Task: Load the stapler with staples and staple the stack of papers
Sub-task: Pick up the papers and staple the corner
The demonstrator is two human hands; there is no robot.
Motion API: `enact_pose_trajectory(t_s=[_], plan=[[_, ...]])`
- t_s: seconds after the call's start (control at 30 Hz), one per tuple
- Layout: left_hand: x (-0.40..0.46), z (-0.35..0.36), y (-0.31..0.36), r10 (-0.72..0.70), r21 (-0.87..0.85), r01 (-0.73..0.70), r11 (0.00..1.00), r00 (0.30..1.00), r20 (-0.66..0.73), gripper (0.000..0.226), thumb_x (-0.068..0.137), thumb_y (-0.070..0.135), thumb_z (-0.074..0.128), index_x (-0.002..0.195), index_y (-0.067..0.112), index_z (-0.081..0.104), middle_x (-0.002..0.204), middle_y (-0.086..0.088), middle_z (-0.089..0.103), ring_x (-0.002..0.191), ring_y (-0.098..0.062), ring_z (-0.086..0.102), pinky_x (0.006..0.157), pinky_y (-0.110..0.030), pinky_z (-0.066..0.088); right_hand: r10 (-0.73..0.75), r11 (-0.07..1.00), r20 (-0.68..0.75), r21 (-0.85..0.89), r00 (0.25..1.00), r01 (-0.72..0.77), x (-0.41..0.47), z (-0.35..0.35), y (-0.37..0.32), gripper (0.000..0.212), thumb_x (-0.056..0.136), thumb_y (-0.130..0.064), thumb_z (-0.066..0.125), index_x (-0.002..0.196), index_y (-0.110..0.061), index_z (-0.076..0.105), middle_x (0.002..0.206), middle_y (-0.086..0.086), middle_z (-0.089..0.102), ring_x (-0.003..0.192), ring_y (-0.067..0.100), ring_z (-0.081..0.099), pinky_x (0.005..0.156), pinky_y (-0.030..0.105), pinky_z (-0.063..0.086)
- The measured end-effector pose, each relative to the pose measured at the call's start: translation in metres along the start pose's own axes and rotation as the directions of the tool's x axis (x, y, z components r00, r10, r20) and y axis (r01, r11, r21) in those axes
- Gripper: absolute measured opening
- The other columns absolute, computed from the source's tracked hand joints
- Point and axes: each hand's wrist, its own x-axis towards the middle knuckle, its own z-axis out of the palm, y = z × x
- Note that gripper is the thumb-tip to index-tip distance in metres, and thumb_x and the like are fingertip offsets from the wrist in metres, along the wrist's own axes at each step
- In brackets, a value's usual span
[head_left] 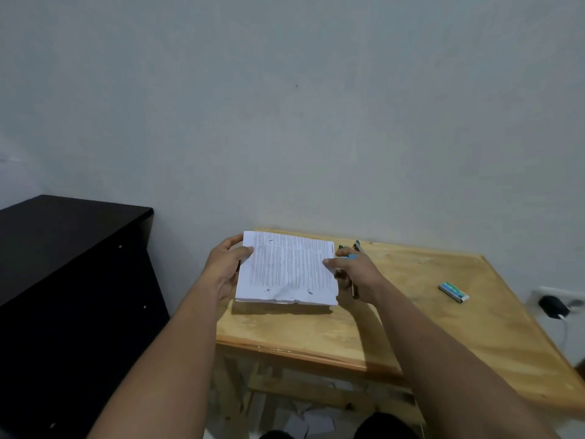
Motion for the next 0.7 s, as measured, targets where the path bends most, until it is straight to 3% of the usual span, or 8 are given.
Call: enact_pose_trajectory(t_s=[0.13,0.23,0.3,0.4,0.5,0.6,0.67,0.7], plan=[[-0.023,0.008,-0.005,-0.105,-0.107,0.123,0.987,0.982,0.159,0.031,0.099,0.026,0.070,0.125,0.009,0.070,0.119,-0.015,0.078,0.110,-0.033,0.074,0.093,-0.049,0.060,-0.077,0.994,-0.076,0.078,0.994,0.083,-0.011,-0.008,-0.007,0.037,0.088,-0.006,0.081,0.120,-0.010,0.062,0.088,0.016,0.068,0.060,0.023,0.056,0.043,0.027,0.043],[-0.043,0.020,-0.016,-0.166,0.017,0.168,0.986,0.947,0.274,0.030,0.097,0.014,0.072,0.126,0.010,0.065,0.122,-0.017,0.075,0.114,-0.038,0.071,0.091,-0.051,0.060,-0.139,0.989,-0.096,0.044,0.986,0.144,-0.022,-0.013,-0.014,0.030,0.089,-0.007,0.079,0.114,-0.015,0.065,0.102,0.012,0.074,0.078,0.029,0.070,0.047,0.029,0.048],[-0.048,0.029,-0.026,-0.156,0.076,0.142,0.987,0.956,0.247,0.030,0.098,0.003,0.068,0.127,0.008,0.064,0.123,-0.016,0.075,0.112,-0.035,0.072,0.088,-0.047,0.062,-0.158,0.986,-0.109,0.035,0.981,0.162,-0.028,-0.015,-0.016,0.029,0.090,-0.010,0.079,0.115,-0.017,0.066,0.103,0.013,0.075,0.078,0.027,0.072,0.050,0.033,0.049],[-0.051,0.040,-0.041,-0.083,0.109,0.072,0.991,0.991,0.107,0.024,0.102,0.007,0.064,0.126,0.010,0.066,0.124,-0.014,0.074,0.104,-0.032,0.074,0.076,-0.041,0.064,-0.147,0.986,-0.215,0.043,0.966,0.159,-0.030,-0.019,-0.010,0.028,0.094,-0.023,0.078,0.118,-0.013,0.068,0.093,0.014,0.075,0.067,0.024,0.064,0.048,0.031,0.042],[-0.057,0.048,-0.051,-0.075,0.001,0.075,0.997,0.996,0.039,0.023,0.106,0.010,0.059,0.129,0.014,0.061,0.119,-0.012,0.073,0.098,-0.035,0.075,0.062,-0.042,0.065,0.009,0.996,-0.249,0.087,0.968,0.013,-0.032,-0.026,0.004,0.035,0.098,-0.035,0.073,0.114,-0.005,0.066,0.072,0.014,0.064,0.054,0.024,0.055,0.047,0.029,0.045],[-0.059,0.054,-0.060,-0.042,-0.045,0.042,0.998,0.999,0.000,0.025,0.107,0.011,0.057,0.132,0.017,0.057,0.121,-0.008,0.070,0.099,-0.033,0.075,0.060,-0.041,0.066,0.265,0.933,-0.042,0.262,0.963,-0.246,-0.032,-0.031,0.021,0.029,0.098,-0.026,0.070,0.108,-0.002,0.058,0.069,0.009,0.047,0.062,0.023,0.056,0.059,0.046,0.063],[-0.057,0.058,-0.064,-0.008,-0.075,0.006,0.997,0.999,-0.031,0.027,0.107,0.011,0.058,0.133,0.016,0.056,0.123,-0.006,0.069,0.100,-0.031,0.074,0.060,-0.040,0.066,0.347,0.869,0.102,0.338,0.932,-0.361,-0.031,-0.032,0.025,0.018,0.097,-0.018,0.062,0.103,-0.004,0.052,0.072,0.009,0.046,0.068,0.024,0.058,0.070,0.059,0.064],[-0.055,0.059,-0.066,0.004,-0.081,-0.008,0.997,0.999,-0.047,0.028,0.106,0.011,0.059,0.133,0.016,0.056,0.123,-0.006,0.069,0.100,-0.030,0.074,0.060,-0.040,0.066,0.352,0.869,0.133,0.320,0.926,-0.376,-0.031,-0.032,0.026,0.014,0.098,-0.017,0.058,0.101,-0.004,0.052,0.074,0.011,0.050,0.067,0.025,0.061,0.070,0.057,0.064]])
